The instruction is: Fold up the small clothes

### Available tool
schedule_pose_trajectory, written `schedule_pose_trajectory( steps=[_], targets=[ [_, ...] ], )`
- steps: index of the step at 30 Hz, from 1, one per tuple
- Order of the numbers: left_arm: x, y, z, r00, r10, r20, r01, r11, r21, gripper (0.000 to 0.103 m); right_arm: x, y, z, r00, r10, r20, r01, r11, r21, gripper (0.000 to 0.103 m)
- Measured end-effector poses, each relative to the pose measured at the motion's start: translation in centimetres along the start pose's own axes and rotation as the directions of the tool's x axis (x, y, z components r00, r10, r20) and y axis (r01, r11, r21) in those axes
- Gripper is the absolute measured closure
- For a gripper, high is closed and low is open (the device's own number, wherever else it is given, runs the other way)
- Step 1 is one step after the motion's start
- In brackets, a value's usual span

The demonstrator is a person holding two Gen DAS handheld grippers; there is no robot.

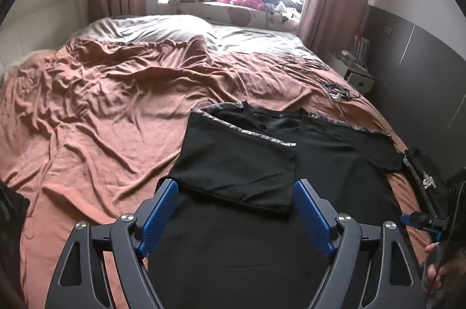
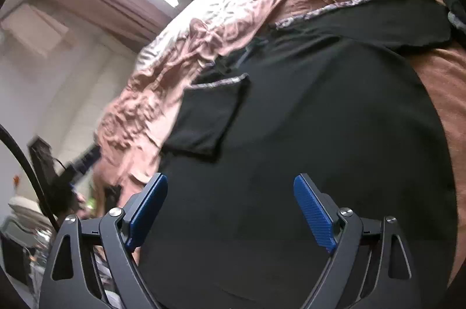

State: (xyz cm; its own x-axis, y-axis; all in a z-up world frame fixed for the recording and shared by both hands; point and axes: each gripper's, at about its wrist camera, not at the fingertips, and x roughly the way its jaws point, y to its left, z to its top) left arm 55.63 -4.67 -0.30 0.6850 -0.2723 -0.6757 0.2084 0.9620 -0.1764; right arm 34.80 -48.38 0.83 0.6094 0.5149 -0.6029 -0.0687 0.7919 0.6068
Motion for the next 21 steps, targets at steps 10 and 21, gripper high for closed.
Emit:
schedule_pose_trajectory(
  steps=[10, 21],
  targets=[
    [3.2, 0.2, 0.5, 0.998, -0.023, -0.067, 0.024, 1.0, 0.018, 0.02, -1.7, -0.8, 1.4, 0.975, -0.214, 0.056, 0.216, 0.975, -0.049, 0.015],
    [9.1, 2.4, 3.4, 0.994, 0.009, -0.113, -0.002, 0.998, 0.057, 0.02, -1.1, -2.8, 4.0, 0.926, -0.343, 0.159, 0.351, 0.936, -0.027, 0.015]
  ],
)
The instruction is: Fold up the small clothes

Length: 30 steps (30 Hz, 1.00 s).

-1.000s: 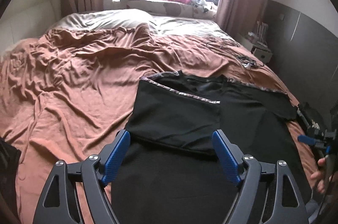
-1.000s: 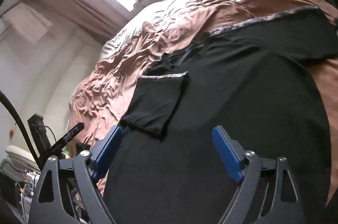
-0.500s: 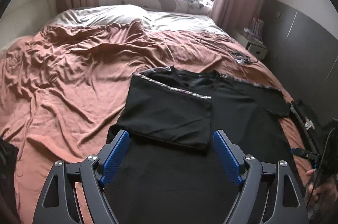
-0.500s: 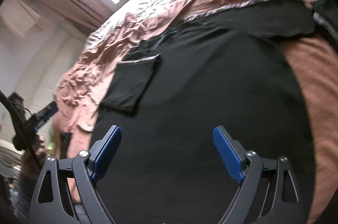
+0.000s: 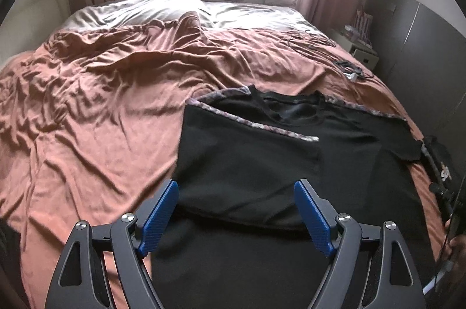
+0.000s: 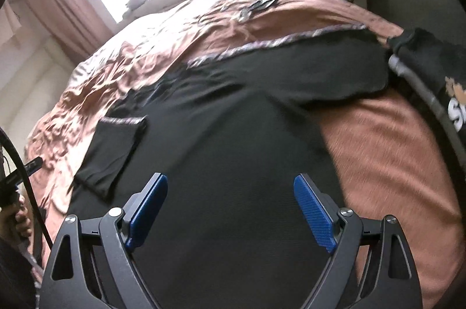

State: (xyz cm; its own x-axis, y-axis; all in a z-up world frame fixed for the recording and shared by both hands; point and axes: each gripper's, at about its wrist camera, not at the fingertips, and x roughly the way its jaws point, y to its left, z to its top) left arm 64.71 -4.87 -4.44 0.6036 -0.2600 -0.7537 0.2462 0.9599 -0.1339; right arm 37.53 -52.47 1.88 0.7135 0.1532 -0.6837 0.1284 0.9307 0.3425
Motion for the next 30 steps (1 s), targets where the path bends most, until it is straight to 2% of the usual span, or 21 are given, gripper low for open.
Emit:
schedule_pose_trajectory(
  steps=[8, 14, 16, 18, 22, 30],
  targets=[
    [5.3, 2.8, 3.1, 0.998, 0.045, -0.04, -0.044, 0.999, 0.011, 0.02, 3.2, -3.6, 1.7, 0.998, -0.064, 0.016, 0.061, 0.992, 0.112, 0.015],
    [10.2, 4.1, 4.4, 0.994, 0.045, -0.102, -0.039, 0.997, 0.061, 0.021, 5.7, -5.4, 3.1, 0.995, -0.102, 0.012, 0.098, 0.981, 0.168, 0.015],
    [11.8, 4.6, 4.8, 0.991, 0.043, -0.124, -0.034, 0.996, 0.079, 0.021, 6.1, -5.9, 3.3, 0.991, -0.131, 0.03, 0.125, 0.98, 0.156, 0.015],
    [13.1, 5.1, 5.0, 0.989, 0.037, -0.146, -0.023, 0.995, 0.093, 0.021, 6.7, -6.4, 3.1, 0.98, -0.199, 0.021, 0.194, 0.97, 0.146, 0.015],
    [15.3, 5.4, 5.5, 0.985, 0.012, -0.175, 0.007, 0.994, 0.109, 0.021, 6.8, -7.8, 2.7, 0.978, -0.207, 0.011, 0.202, 0.962, 0.186, 0.015],
    [19.3, 5.2, 5.8, 0.968, 0.052, -0.244, -0.01, 0.986, 0.169, 0.021, 6.9, -8.4, 2.7, 0.975, -0.22, 0.002, 0.215, 0.954, 0.21, 0.015]
  ],
)
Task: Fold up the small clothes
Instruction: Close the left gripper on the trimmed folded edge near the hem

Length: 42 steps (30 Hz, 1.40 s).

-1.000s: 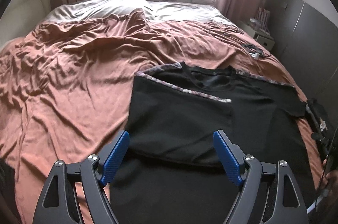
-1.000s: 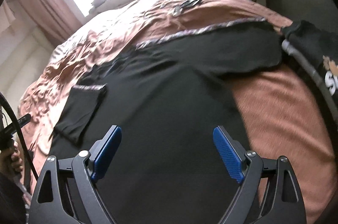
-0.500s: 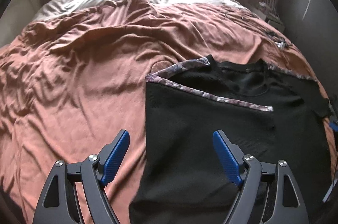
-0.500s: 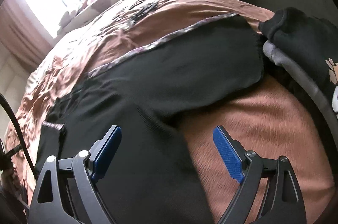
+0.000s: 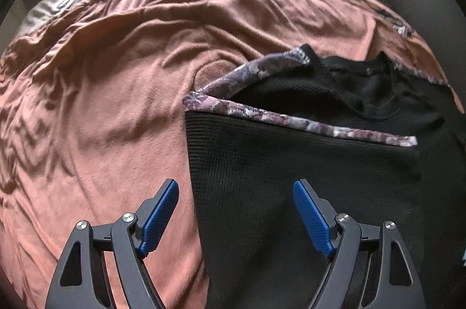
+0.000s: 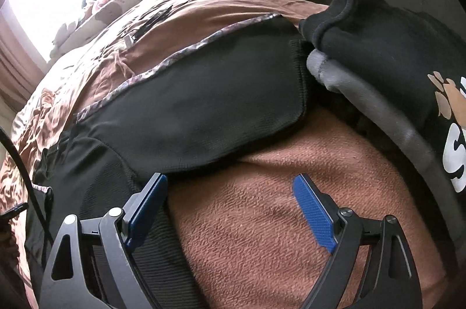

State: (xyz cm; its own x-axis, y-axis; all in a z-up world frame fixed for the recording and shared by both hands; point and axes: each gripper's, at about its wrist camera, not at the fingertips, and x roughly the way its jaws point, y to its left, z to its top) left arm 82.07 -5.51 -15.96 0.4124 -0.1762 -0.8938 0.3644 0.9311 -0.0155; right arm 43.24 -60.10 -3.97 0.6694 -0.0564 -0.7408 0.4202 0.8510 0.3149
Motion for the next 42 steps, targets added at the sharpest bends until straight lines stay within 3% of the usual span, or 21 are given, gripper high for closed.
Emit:
schedule_pose_trajectory(
  steps=[2, 3, 5, 7, 8, 9, 18, 20, 23, 27, 29, 30, 31, 33, 35, 37, 40, 42],
  targets=[
    [1.2, -0.3, 0.2, 0.999, 0.038, -0.032, -0.037, 0.999, 0.036, 0.021, 0.6, -0.1, 0.5, 1.0, 0.001, -0.007, -0.001, 1.0, -0.005, 0.015],
    [1.6, -0.4, 0.2, 0.997, 0.06, -0.048, -0.058, 0.997, 0.052, 0.027, 0.7, 0.1, 0.5, 1.0, 0.0, -0.012, 0.0, 1.0, -0.01, 0.015],
    [2.0, -0.2, 0.1, 0.998, 0.024, -0.052, -0.021, 0.999, 0.046, 0.036, 0.9, -0.2, 0.6, 1.0, -0.004, -0.017, 0.004, 1.0, -0.017, 0.015],
    [1.9, 0.1, 0.0, 0.999, -0.018, -0.037, 0.019, 0.999, 0.032, 0.062, 1.0, -0.1, 0.6, 1.0, -0.008, -0.02, 0.008, 1.0, -0.023, 0.015],
    [1.7, 0.1, 0.1, 0.999, -0.015, -0.03, 0.017, 0.999, 0.038, 0.07, 1.1, -0.1, 0.6, 1.0, -0.008, -0.021, 0.008, 1.0, -0.026, 0.015],
    [1.6, 0.2, 0.1, 1.0, 0.012, -0.026, -0.011, 0.999, 0.044, 0.089, 1.1, 0.0, 0.7, 1.0, -0.008, -0.022, 0.007, 1.0, -0.028, 0.015],
    [1.5, 3.1, 0.6, 0.996, 0.084, -0.039, -0.084, 0.996, 0.003, 0.098, 1.4, -0.2, 0.7, 1.0, 0.01, -0.026, -0.011, 1.0, -0.016, 0.015],
    [1.5, 3.6, 0.6, 0.997, 0.067, -0.041, -0.067, 0.998, -0.015, 0.098, 1.3, -0.3, 0.6, 1.0, 0.012, -0.026, -0.013, 1.0, -0.01, 0.015],
    [1.2, 3.5, 1.0, 0.994, 0.106, -0.035, -0.106, 0.994, -0.002, 0.093, 1.4, -0.4, 0.6, 1.0, 0.007, -0.024, -0.007, 1.0, -0.008, 0.015],
    [-0.1, 4.8, 1.7, 0.992, 0.126, 0.001, -0.125, 0.988, -0.087, 0.09, 1.2, -0.6, 0.7, 1.0, -0.01, -0.021, 0.01, 1.0, 0.001, 0.015],
    [-0.9, 5.2, 1.9, 0.996, 0.086, 0.032, -0.081, 0.989, -0.123, 0.065, 0.8, -1.1, 0.8, 1.0, -0.031, -0.005, 0.031, 0.999, 0.021, 0.015],
    [-1.0, 5.1, 2.1, 0.996, 0.083, 0.041, -0.077, 0.989, -0.123, 0.035, 0.5, -1.3, 0.8, 0.999, -0.041, 0.005, 0.041, 0.999, 0.035, 0.015],
    [-1.2, 4.8, 2.1, 0.993, 0.105, 0.061, -0.098, 0.989, -0.113, 0.02, 0.3, -1.6, 0.8, 0.999, -0.05, 0.011, 0.049, 0.998, 0.045, 0.015],
    [-1.2, 4.1, 2.0, 0.988, 0.13, 0.084, -0.122, 0.989, -0.088, 0.02, -0.1, -2.3, 0.9, 0.997, -0.07, 0.022, 0.068, 0.995, 0.069, 0.015],
    [0.3, 4.3, 2.4, 0.992, 0.116, 0.042, -0.112, 0.989, -0.092, 0.034, -0.2, -2.9, 0.9, 0.997, -0.075, 0.021, 0.073, 0.993, 0.091, 0.015],
    [2.0, 4.9, 2.5, 0.996, 0.087, -0.016, -0.088, 0.989, -0.116, 0.074, 0.0, -3.1, 0.7, 0.998, -0.066, 0.011, 0.064, 0.992, 0.109, 0.015],
    [2.7, 5.1, 2.5, 0.998, 0.063, -0.015, -0.064, 0.989, -0.134, 0.098, 0.2, -3.2, 1.0, 0.998, -0.052, 0.018, 0.05, 0.992, 0.118, 0.015],
    [2.8, 5.7, 2.7, 0.999, 0.045, -0.013, -0.047, 0.985, -0.166, 0.099, 0.5, -3.2, 1.2, 0.999, -0.035, 0.032, 0.03, 0.992, 0.121, 0.015]
  ],
)
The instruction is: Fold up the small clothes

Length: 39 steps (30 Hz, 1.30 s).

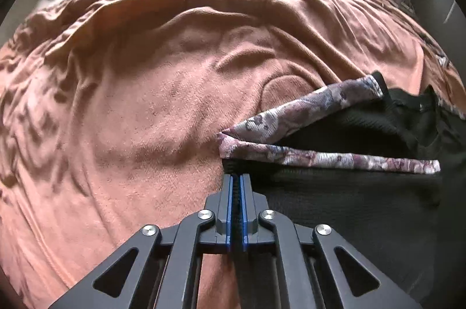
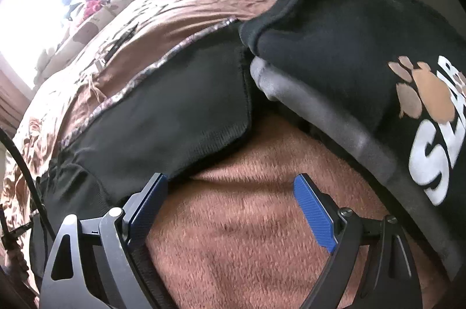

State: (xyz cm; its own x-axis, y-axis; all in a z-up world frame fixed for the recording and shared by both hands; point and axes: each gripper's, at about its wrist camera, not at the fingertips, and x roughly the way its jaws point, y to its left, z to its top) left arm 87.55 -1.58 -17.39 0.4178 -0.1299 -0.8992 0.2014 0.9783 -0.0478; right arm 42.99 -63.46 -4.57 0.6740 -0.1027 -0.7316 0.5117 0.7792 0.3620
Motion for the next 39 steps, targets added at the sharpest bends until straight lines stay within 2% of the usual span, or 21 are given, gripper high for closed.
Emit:
schedule_pose_trajectory(
  steps=[4, 5, 6, 9, 12, 14, 16, 18, 21, 23, 25, 28, 31, 33, 35, 39],
  targets=[
    [0.2, 0.7, 0.5, 1.0, 0.013, 0.006, -0.013, 1.0, -0.019, 0.099, 1.0, -0.7, 0.8, 0.999, 0.038, 0.005, -0.038, 0.999, 0.033, 0.018],
    [0.1, 0.6, 0.5, 1.0, 0.017, 0.009, -0.016, 1.0, -0.017, 0.099, 0.9, -0.6, 1.0, 0.999, 0.035, 0.018, -0.035, 0.999, 0.022, 0.023],
    [0.0, 0.4, 0.2, 1.0, 0.021, 0.011, -0.021, 1.0, -0.016, 0.099, 1.0, -0.4, 1.2, 0.999, 0.031, 0.023, -0.031, 0.999, 0.008, 0.035],
    [-0.3, 0.1, 0.1, 1.0, 0.029, 0.004, -0.029, 0.999, -0.024, 0.098, 2.2, -0.8, 1.6, 0.997, 0.073, 0.003, -0.073, 0.997, 0.033, 0.037],
    [-1.0, -0.3, -0.1, 0.999, 0.049, 0.001, -0.049, 0.999, -0.019, 0.088, 2.5, -1.4, 2.1, 0.996, 0.088, -0.004, -0.088, 0.993, 0.077, 0.037],
    [-1.9, -0.6, -0.1, 0.999, 0.051, 0.014, -0.051, 0.999, -0.013, 0.076, 2.0, -2.0, 2.0, 0.993, 0.116, -0.018, -0.114, 0.987, 0.114, 0.037],
    [-2.8, -1.1, 0.0, 0.997, 0.068, 0.037, -0.068, 0.998, 0.002, 0.06, 1.5, -2.6, 1.8, 0.984, 0.176, -0.036, -0.168, 0.972, 0.164, 0.037],
    [-3.8, -1.9, 0.2, 0.995, 0.086, 0.058, -0.087, 0.996, 0.018, 0.057, 1.5, -2.8, 1.8, 0.978, 0.204, -0.045, -0.193, 0.965, 0.179, 0.037],
    [-5.0, -3.3, 0.4, 0.995, 0.068, 0.068, -0.069, 0.997, 0.02, 0.057, 2.3, -3.7, 2.3, 0.975, 0.217, -0.048, -0.204, 0.961, 0.187, 0.037],
    [-5.8, -4.7, 0.3, 0.996, 0.058, 0.072, -0.061, 0.997, 0.04, 0.057, 2.5, -4.4, 2.5, 0.977, 0.212, -0.031, -0.204, 0.964, 0.172, 0.045],
    [-6.5, -6.4, -0.1, 0.995, 0.054, 0.08, -0.059, 0.996, 0.071, 0.055, 2.9, -4.6, 3.1, 0.984, 0.176, -0.023, -0.171, 0.974, 0.147, 0.075],
    [-6.8, -8.3, -0.3, 0.996, 0.049, 0.079, -0.056, 0.995, 0.082, 0.054, 3.2, -5.1, 3.6, 0.974, 0.227, -0.004, -0.222, 0.955, 0.196, 0.091],
    [-7.2, -10.6, -0.3, 0.996, 0.027, 0.084, -0.034, 0.996, 0.084, 0.054, 2.5, -4.6, 3.6, 0.962, 0.273, 0.021, -0.272, 0.947, 0.171, 0.098],
    [-7.5, -12.3, -0.3, 0.996, 0.004, 0.094, -0.012, 0.996, 0.089, 0.054, 1.6, -4.7, 3.8, 0.946, 0.321, 0.053, -0.325, 0.932, 0.163, 0.099],
    [-8.0, -14.6, -0.5, 0.993, -0.038, 0.108, 0.027, 0.994, 0.103, 0.054, 0.6, -4.7, 3.9, 0.93, 0.358, 0.083, -0.367, 0.918, 0.153, 0.099],
    [-8.2, -18.9, -0.8, 0.986, -0.126, 0.107, 0.111, 0.984, 0.137, 0.054, -0.2, -4.6, 3.8, 0.91, 0.404, 0.088, -0.413, 0.903, 0.118, 0.099]
  ],
)
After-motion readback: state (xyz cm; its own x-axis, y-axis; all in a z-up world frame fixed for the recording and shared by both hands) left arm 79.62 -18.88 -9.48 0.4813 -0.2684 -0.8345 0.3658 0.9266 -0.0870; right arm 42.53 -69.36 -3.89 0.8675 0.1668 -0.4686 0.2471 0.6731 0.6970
